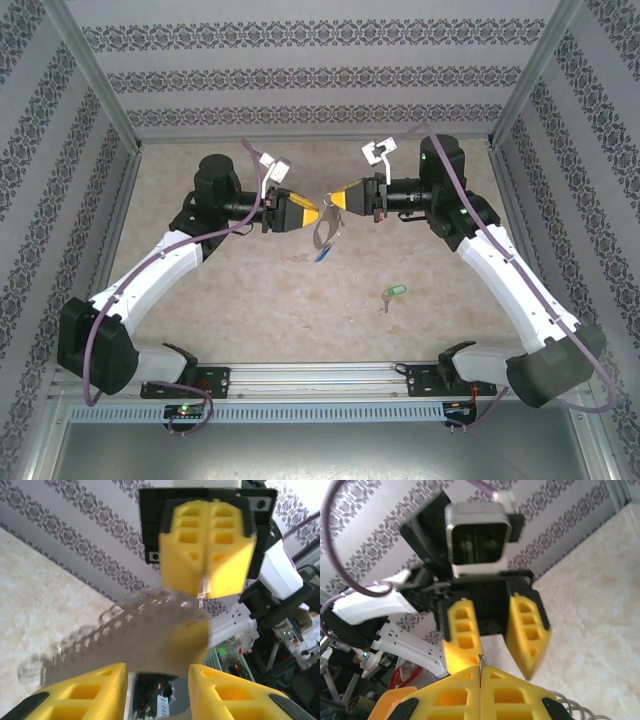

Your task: Put the keys on the keyring

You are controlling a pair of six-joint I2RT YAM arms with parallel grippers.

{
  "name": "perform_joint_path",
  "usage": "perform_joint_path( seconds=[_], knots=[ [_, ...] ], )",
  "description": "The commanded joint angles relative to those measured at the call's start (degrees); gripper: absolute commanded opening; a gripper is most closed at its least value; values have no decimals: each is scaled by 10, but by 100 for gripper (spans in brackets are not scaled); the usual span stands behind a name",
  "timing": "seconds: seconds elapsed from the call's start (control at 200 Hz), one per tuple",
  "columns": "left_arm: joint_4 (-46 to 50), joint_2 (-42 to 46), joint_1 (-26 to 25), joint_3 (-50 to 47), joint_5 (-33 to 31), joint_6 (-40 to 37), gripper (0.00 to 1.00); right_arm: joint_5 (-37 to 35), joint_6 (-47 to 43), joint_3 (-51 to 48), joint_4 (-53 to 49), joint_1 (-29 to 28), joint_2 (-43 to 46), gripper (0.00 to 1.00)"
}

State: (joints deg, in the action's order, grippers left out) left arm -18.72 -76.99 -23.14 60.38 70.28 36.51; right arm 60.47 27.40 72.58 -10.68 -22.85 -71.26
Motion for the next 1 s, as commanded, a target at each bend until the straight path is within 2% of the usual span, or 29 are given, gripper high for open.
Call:
perform_joint_path(
  seconds=[0.0, 0.325, 0.525, 0.929, 0.994],
  knots=[
    [-266, -11, 4, -7, -22, 165, 37, -11, 82, -26, 142, -2, 18, 0],
    [-330, -26, 4, 12, -55, 200, 35, -85, 140, -83, 249, -16, 41, 0],
    [-325, -28, 5, 13, -58, 197, 32, -119, 198, -115, 351, -18, 40, 0],
    [-373, -62, 4, 31, -67, 229, 32, -145, 213, -140, 399, -39, 38, 0],
    [-390, -71, 4, 38, -66, 243, 24, -150, 213, -145, 402, -41, 38, 0]
  ],
)
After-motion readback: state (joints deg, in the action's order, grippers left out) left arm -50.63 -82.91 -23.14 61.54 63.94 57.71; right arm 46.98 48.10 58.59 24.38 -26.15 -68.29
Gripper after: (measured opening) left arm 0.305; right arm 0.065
